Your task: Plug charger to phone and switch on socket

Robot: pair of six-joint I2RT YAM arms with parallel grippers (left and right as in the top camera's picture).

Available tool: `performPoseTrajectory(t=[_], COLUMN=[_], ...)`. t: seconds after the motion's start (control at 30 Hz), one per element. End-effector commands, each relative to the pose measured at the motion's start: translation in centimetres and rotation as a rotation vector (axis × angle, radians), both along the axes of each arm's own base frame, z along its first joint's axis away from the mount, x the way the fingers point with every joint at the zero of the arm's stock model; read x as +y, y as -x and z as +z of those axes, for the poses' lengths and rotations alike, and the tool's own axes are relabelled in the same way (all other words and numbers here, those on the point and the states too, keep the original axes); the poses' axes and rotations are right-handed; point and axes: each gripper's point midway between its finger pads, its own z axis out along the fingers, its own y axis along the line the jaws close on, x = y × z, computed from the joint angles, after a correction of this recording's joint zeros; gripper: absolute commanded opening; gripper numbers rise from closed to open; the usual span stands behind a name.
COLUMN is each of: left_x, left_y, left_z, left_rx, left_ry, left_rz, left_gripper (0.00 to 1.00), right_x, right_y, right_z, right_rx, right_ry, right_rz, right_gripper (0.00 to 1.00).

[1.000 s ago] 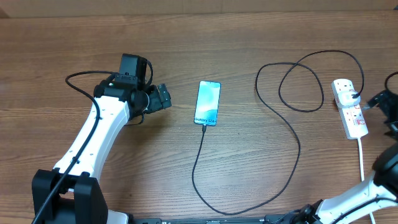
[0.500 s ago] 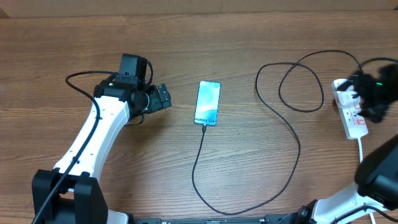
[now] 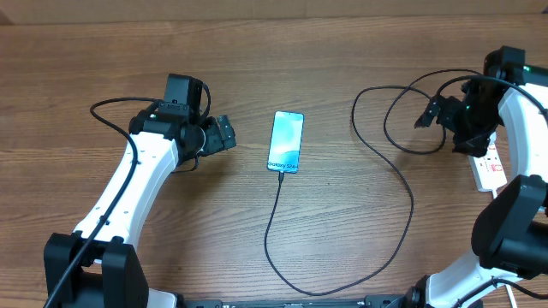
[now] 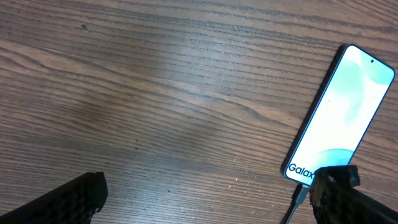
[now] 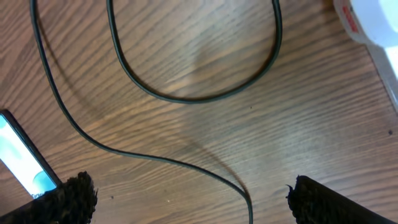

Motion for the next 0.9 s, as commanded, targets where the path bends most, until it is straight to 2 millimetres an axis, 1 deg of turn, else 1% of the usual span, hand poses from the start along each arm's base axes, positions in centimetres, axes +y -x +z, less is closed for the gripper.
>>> performPoseTrajectory(t=[0.0, 0.27, 0.43, 0.87], left_x=[0.0, 0.0, 0.0, 0.0], left_y=[-0.1, -0.1, -0.1, -0.1], left_z=[0.7, 0.7, 0.7, 0.7], left_rx=[-0.025, -0.024, -0.024, -0.024], left_ry=[-0.01, -0.01, -0.01, -0.01], left_rz=[-0.006, -0.006, -0.006, -0.006], left_gripper=[0.99, 1.0, 1.0, 1.0], right_x=[-0.4, -1.0, -1.2, -1.3], right_y=[-0.4, -2.5, -3.4, -3.6], right_z=[0.2, 0.5, 0.7, 0.8], right_rx=[-0.029, -0.114, -0.154, -0.163], right_ry=[0.026, 0.051, 0.063, 0.065], right_rz=[0.008, 0.007, 0.007, 0.007], right_gripper=[1.0, 1.0, 1.0, 1.0])
